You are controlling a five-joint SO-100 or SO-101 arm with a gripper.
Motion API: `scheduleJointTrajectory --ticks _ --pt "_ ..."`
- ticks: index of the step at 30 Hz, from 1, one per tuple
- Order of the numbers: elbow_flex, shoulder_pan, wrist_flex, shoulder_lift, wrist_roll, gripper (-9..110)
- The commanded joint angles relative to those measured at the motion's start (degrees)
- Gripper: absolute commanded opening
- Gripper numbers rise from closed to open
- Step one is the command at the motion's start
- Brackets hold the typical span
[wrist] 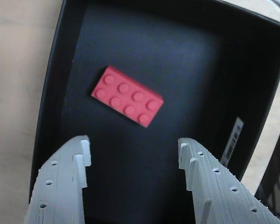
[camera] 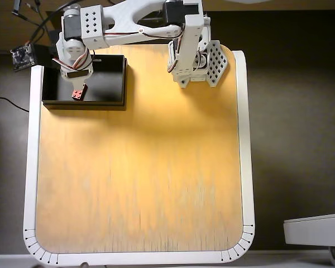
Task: Grasp a lego block and put it in the bin.
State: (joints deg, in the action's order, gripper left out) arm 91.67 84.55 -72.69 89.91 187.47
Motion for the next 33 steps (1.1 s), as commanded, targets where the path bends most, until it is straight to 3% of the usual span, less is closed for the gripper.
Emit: scheduleJointTrajectory --ticks 1,13,16,22,33 --pt "-5.5 -0.1 -1.4 8.8 -0.4 20" --pt "-5.6 -16.9 1.1 28.3 -19.6 20" --pt "-5.6 -22.9 3.4 33.0 -23.7 11" --pt "-5.5 -35.8 3.7 43.2 -25.8 1" --pt "-2.7 -66.4 3.6 49.7 -21.6 0"
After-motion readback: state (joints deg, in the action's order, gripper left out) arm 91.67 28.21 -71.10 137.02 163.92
